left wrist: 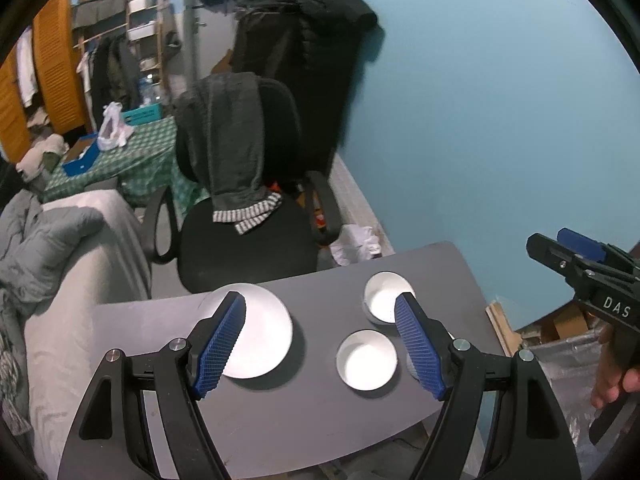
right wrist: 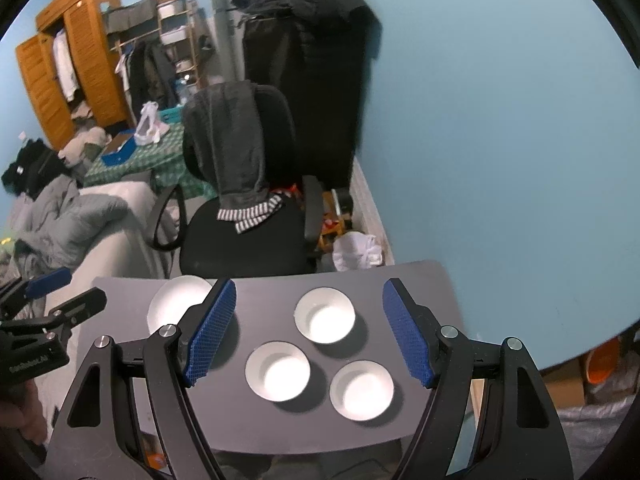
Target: Organize plates and bowls
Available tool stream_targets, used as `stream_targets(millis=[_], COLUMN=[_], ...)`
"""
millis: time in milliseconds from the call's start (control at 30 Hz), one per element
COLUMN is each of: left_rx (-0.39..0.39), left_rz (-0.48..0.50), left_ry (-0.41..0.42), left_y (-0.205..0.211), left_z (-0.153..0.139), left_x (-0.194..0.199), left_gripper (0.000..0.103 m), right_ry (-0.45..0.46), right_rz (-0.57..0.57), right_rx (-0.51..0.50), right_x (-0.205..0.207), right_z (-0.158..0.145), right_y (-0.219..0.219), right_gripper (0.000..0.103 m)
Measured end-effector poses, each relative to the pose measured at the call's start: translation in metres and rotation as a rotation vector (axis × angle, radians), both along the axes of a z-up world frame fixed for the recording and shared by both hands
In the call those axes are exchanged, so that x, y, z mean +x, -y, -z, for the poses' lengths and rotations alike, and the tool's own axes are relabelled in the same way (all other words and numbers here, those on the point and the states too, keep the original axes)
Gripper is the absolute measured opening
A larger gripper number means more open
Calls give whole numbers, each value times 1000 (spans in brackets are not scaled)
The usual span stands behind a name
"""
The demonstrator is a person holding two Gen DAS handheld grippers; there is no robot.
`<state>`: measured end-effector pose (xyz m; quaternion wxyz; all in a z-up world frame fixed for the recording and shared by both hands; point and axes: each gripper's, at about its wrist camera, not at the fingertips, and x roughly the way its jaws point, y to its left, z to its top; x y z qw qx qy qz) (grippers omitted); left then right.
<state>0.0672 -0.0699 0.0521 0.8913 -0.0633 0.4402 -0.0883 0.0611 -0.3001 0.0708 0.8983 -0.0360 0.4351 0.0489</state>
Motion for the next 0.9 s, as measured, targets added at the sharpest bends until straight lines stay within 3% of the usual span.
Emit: stream_targets(millis=[300, 900], left_rx=[-6, -42], left_rz=[98, 225], left_ry=[7, -93], left_y=[21, 59], left_z=[-4, 16], left_x=[6, 26], left_gripper=[78, 78], right_ry=[8, -53], right_rz=[84, 195], right_rx=[5, 8], right_x=[-13, -13], right_z=[-3, 16], right_y=[21, 58], right_gripper=[75, 75])
